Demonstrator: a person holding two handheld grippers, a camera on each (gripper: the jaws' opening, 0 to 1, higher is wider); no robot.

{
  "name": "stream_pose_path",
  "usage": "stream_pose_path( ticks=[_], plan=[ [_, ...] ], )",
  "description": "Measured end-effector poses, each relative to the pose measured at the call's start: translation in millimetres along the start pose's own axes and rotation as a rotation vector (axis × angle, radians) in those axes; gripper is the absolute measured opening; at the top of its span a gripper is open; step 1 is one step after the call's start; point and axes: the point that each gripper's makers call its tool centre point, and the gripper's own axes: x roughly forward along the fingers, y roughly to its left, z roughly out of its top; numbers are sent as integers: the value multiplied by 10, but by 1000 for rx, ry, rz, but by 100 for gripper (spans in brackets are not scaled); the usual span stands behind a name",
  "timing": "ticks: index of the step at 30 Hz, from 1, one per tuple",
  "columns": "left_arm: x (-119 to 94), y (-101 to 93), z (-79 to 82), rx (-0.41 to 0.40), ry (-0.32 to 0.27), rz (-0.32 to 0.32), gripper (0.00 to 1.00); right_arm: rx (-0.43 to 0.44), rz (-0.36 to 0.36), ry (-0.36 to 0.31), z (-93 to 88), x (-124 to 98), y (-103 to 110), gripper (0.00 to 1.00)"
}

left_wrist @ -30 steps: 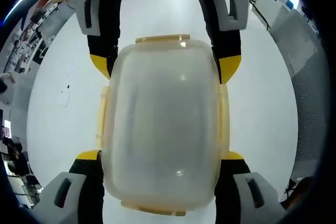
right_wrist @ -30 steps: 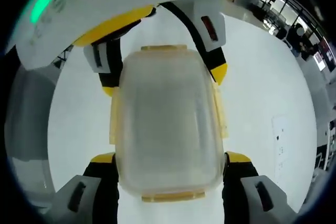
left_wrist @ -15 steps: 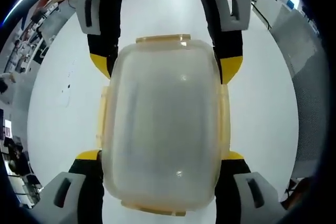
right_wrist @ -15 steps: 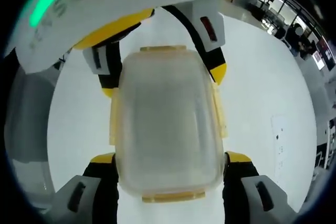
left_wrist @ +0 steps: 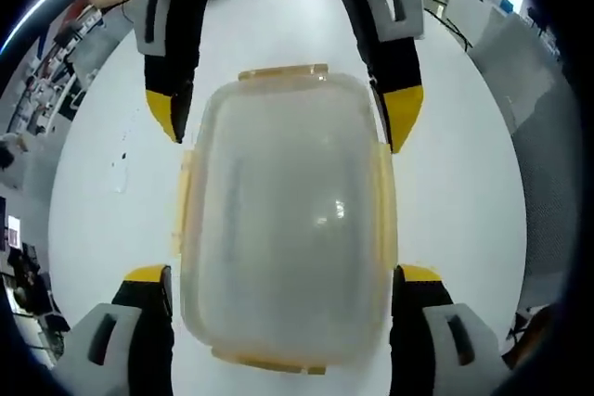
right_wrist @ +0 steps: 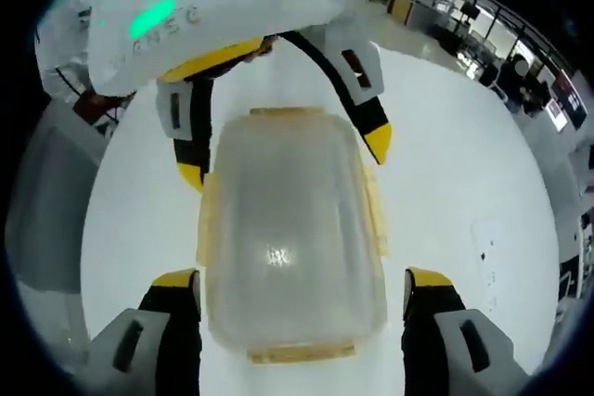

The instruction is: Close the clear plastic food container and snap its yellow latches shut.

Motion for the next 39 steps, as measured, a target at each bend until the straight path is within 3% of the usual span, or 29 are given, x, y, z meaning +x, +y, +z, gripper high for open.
stream_pose_path(
  ticks=[7, 11, 13, 15, 19, 23, 25, 39],
  plan=[
    [-153, 67, 127, -99, -199, 36, 97, 34, -33, -188, 203, -79, 66, 94],
    [-290, 7, 302, -99, -410, 43, 95, 103, -51, -318, 311, -99, 101, 94],
    [-267, -38, 224, -127, -407, 50, 94, 122, -75, -338, 281, -74, 85, 96],
    [-283, -64, 227, -186, -454, 54, 93, 143, -84, -342, 253, -60, 112, 95],
    [-308, -107, 201, -252, -492, 59, 89, 185, -117, -386, 277, -81, 98, 88],
    [-337, -27, 209, -310, -529, 110, 89, 223, -161, -430, 315, -101, 38, 89],
    [-339, 8, 188, -315, -517, 133, 88, 223, -196, -425, 302, -125, -3, 89],
    [-391, 42, 162, -361, -544, 158, 86, 268, -229, -451, 256, -209, -9, 88]
  ],
)
